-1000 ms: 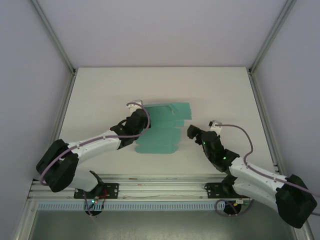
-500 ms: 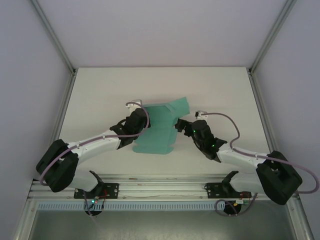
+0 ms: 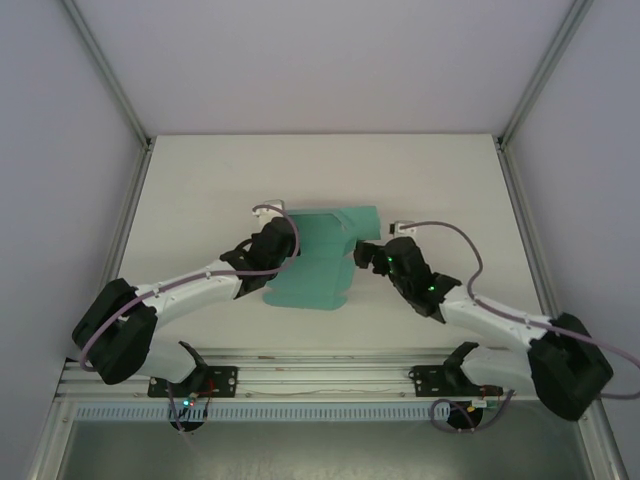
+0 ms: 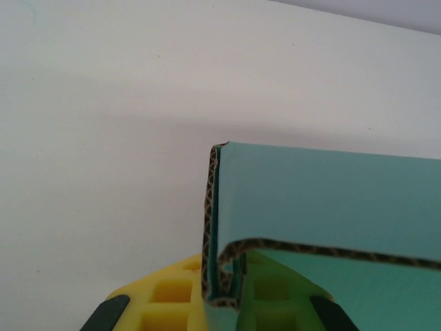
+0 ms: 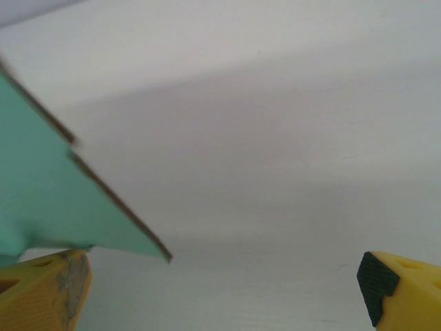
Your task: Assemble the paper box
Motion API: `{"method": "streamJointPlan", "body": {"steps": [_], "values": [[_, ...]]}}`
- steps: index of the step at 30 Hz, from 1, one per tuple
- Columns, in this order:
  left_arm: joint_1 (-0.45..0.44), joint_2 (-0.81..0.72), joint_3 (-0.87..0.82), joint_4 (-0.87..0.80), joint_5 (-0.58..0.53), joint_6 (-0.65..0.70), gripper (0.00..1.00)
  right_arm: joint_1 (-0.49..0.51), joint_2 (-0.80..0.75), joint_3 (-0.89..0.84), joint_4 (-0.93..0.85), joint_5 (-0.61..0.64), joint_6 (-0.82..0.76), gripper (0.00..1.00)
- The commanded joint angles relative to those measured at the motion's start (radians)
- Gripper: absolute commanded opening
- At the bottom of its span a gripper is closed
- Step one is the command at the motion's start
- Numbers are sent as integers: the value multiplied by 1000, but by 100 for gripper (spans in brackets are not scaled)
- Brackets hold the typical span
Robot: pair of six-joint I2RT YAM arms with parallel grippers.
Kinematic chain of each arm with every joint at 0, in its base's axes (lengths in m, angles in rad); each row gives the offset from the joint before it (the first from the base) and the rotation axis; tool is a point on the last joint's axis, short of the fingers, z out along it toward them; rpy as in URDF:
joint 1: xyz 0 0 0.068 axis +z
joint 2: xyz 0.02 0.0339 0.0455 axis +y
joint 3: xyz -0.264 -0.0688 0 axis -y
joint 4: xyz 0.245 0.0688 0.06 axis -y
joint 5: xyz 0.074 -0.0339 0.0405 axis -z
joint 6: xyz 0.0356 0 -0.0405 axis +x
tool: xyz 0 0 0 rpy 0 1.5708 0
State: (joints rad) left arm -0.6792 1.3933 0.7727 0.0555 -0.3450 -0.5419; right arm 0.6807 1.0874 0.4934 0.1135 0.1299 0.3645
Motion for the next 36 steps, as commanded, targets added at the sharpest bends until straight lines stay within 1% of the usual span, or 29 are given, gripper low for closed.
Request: {"method": "streamJointPlan", "body": {"steps": [1,5,10,13,15,19,24,30,33,36], "values": [[-3,-6,6,-23,-41,23,0,2,-115,-47,-73,62,-17,100],[-3,-11,2,-7,-13,36,0,2,-188,-71,-98,-14,-12,100],[-3,-13,0,-7,-10,30,0,2,-196,-67,-155,46,5,100],[-3,-16,-7,-4,-7,32,0,0,-182,-51,-174,61,-7,100],[-3,-22,-11,3,-6,29,0,2,-161,-43,-164,60,-9,100],[-3,-32,-18,8,16,29,0,1,-93,-19,-86,-15,-27,100],[-2,-36,-34,38,33,32,0,1,-2,38,-19,-22,-49,100],[-3,-19,-36,50,38,45,0,0,82,118,-74,-23,-97,100],[-3,-20,-38,59,58,39,0,1,114,132,-62,-97,-108,100],[-3,-17,-36,75,66,33,0,4,159,125,16,-191,-115,100]]}}
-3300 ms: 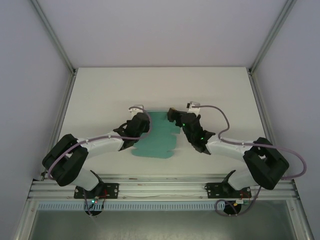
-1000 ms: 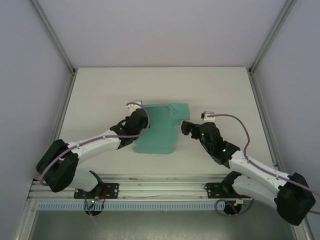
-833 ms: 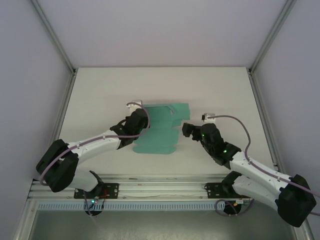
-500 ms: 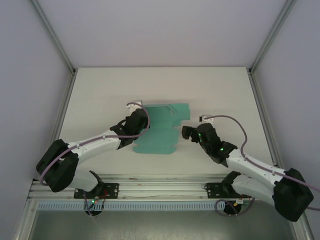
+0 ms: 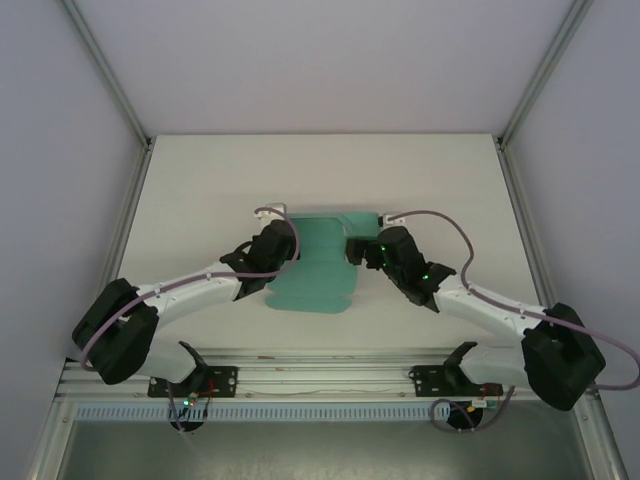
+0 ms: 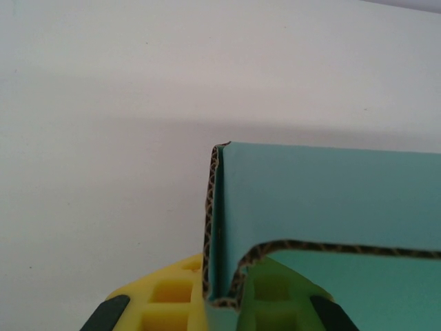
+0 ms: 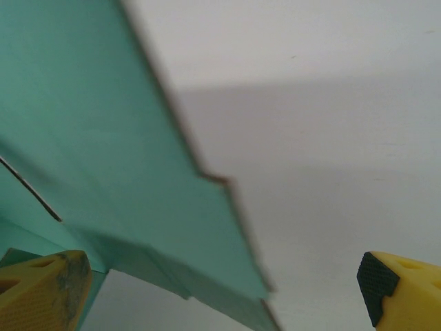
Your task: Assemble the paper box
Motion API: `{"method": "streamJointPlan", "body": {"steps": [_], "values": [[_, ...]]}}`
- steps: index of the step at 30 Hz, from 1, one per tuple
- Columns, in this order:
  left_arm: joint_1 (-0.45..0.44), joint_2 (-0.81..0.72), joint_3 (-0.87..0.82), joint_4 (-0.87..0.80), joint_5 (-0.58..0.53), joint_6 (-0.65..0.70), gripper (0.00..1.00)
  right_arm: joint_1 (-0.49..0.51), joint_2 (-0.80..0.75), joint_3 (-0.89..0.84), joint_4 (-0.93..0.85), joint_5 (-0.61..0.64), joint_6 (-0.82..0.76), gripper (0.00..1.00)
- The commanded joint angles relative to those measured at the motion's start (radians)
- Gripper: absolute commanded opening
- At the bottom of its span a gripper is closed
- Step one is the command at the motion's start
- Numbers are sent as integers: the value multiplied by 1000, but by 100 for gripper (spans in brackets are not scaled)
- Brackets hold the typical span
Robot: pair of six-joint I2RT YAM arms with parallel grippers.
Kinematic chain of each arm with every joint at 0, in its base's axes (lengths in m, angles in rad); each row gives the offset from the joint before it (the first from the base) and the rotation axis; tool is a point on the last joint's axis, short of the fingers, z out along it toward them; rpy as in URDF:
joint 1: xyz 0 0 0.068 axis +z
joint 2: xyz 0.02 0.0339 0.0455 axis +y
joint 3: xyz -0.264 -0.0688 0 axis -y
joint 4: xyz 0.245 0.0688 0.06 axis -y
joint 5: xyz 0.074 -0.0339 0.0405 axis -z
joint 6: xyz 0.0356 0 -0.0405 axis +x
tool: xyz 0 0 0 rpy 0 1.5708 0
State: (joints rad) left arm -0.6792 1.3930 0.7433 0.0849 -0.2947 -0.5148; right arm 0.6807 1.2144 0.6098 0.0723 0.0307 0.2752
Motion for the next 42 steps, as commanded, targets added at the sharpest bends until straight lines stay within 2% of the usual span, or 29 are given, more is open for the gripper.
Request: {"method": "streamJointPlan", "body": {"steps": [1,4,8,11,17,19,21,25,28,30,36,42], "values": [[-3,-16,-3,46,19,1,0,7,47,7,81,-106,-26,100],[-3,-14,11,35,32,-2,0,33,100,20,122,-45,-37,100],[-3,-17,11,32,23,-4,0,75,155,63,90,199,-35,100],[-3,-24,6,21,2,-3,0,84,142,72,41,286,-25,100],[-2,-16,2,-1,-62,34,0,66,-106,-37,-39,245,-43,100],[1,-14,0,-1,-54,45,0,36,-231,-80,-83,207,-39,100],[3,-13,-6,16,-34,61,0,-17,-338,-99,-150,234,12,100],[3,-19,-21,57,0,93,0,-222,-466,-103,-228,59,14,100],[3,-28,-34,86,22,108,0,-388,-428,-76,-234,-173,-3,100],[3,-33,-41,99,32,118,0,-452,-350,-47,-213,-327,-32,96],[3,-28,-38,119,47,137,0,-459,-113,72,-199,-694,-225,82],[3,-17,-42,143,54,135,0,-450,-20,101,-196,-974,-355,66]]}}
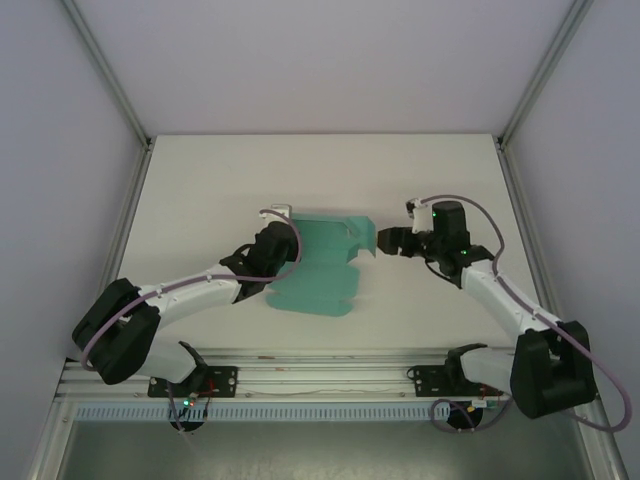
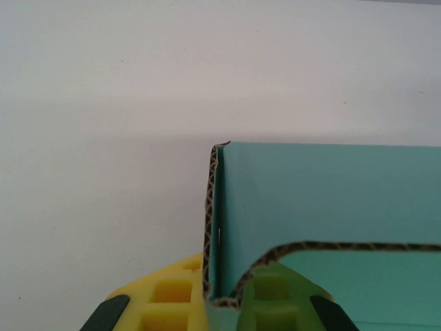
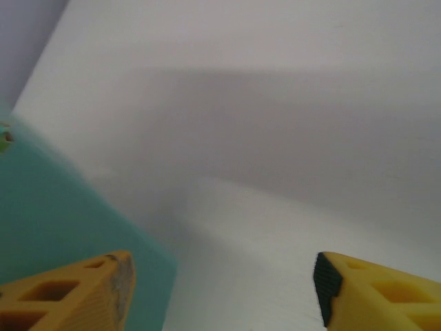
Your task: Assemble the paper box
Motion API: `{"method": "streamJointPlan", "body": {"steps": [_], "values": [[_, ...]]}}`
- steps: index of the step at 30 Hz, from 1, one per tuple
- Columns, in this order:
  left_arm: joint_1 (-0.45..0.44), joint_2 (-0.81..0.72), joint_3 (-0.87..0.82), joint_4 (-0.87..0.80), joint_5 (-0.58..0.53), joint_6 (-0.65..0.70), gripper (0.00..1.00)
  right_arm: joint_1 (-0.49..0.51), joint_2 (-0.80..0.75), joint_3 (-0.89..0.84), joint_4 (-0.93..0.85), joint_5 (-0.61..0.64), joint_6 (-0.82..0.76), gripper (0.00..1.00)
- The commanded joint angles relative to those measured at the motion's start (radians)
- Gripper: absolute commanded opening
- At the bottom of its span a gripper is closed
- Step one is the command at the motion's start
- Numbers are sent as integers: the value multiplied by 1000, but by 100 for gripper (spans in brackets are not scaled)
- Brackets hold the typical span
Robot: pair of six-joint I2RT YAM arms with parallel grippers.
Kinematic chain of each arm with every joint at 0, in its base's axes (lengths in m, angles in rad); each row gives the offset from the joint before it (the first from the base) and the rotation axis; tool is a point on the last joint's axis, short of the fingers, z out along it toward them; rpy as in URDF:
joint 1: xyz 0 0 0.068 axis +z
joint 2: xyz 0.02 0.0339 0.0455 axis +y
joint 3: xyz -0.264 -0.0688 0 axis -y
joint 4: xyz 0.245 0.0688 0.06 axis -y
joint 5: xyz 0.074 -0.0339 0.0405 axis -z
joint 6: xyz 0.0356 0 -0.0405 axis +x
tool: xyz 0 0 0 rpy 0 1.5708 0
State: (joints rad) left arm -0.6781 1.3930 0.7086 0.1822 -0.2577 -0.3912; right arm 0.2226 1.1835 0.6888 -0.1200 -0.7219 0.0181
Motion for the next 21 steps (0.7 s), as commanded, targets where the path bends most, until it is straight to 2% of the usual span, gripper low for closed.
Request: {"method": "streamJointPlan", "body": {"steps": [1,5,14,21], "values": [[1,-12,-6,46,15,14,0,16,14,21,-8,-257,-122,65],[1,5,-4,59,28,24,0,79,20,18,-18,-257,-195,62],[2,39,7,46,9,25,0,135,77,55,10,-230,-193,59],[2,67,2,77,29,56,0,173,103,60,47,-135,-197,65]]}}
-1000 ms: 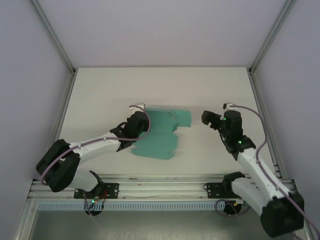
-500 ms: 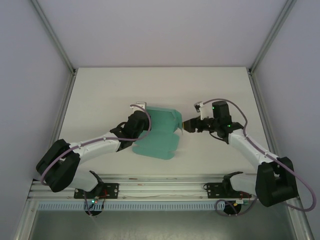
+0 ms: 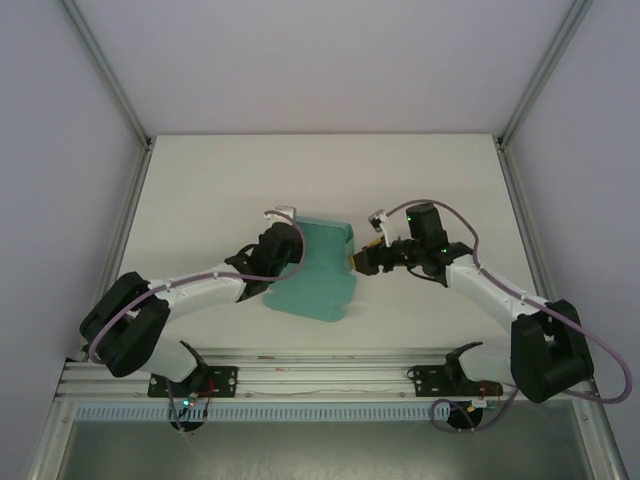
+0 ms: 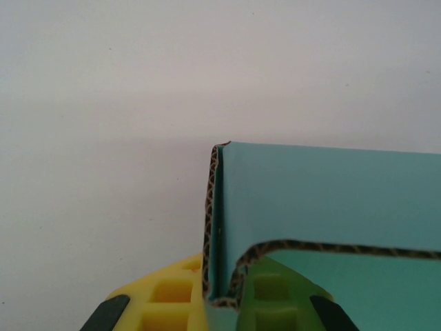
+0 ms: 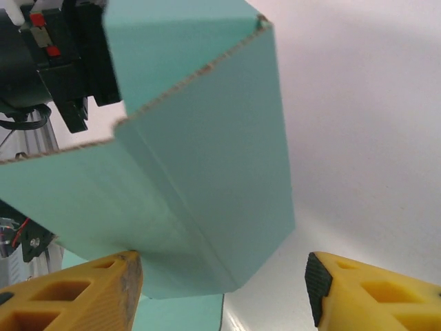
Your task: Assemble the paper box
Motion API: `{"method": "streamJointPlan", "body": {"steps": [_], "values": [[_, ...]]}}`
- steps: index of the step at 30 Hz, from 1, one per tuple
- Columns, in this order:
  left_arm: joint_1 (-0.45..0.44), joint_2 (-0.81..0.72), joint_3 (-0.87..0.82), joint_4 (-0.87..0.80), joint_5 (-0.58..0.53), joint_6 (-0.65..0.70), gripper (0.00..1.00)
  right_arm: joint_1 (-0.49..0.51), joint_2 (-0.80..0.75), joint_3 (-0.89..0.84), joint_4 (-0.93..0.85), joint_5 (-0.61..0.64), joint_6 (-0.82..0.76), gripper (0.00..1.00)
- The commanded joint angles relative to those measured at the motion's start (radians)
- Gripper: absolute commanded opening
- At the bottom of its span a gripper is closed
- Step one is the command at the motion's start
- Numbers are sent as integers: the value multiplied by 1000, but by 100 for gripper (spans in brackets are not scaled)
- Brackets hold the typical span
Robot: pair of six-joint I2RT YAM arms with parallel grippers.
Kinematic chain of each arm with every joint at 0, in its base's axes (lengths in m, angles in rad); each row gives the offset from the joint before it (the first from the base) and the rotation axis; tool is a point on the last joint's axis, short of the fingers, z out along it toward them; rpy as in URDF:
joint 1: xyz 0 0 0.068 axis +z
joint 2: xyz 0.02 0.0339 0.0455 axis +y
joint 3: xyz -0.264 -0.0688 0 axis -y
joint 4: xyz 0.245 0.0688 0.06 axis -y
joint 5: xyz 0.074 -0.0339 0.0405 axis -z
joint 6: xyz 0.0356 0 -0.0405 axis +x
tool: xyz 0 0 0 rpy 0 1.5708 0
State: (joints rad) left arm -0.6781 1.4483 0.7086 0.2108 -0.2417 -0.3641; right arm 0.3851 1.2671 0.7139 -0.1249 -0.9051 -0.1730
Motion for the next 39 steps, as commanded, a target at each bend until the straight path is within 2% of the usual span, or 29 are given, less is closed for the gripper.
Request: {"method": "streamJointPlan", "body": {"steps": [1,4,6,9,16,24,30,33,36,39], "values": [[1,15,2,52,15,30,0,16,29,37,72,53,9,66],[1,28,-1,63,23,37,0,42,66,47,133,129,61,65],[0,38,-4,77,27,43,0,71,88,51,166,246,94,64],[-3,57,-8,84,24,48,0,108,118,47,210,410,158,58],[-12,108,11,58,-1,37,0,189,187,29,276,747,308,36],[-34,154,20,60,-6,30,0,236,302,47,314,870,400,34],[-44,197,44,47,-13,12,0,239,340,24,467,745,466,32],[-49,207,51,41,-12,4,0,243,353,24,491,728,480,32],[-50,205,52,41,-12,0,0,250,372,42,433,823,483,29],[-50,203,60,22,-28,-11,0,257,383,62,353,920,488,19]]}}
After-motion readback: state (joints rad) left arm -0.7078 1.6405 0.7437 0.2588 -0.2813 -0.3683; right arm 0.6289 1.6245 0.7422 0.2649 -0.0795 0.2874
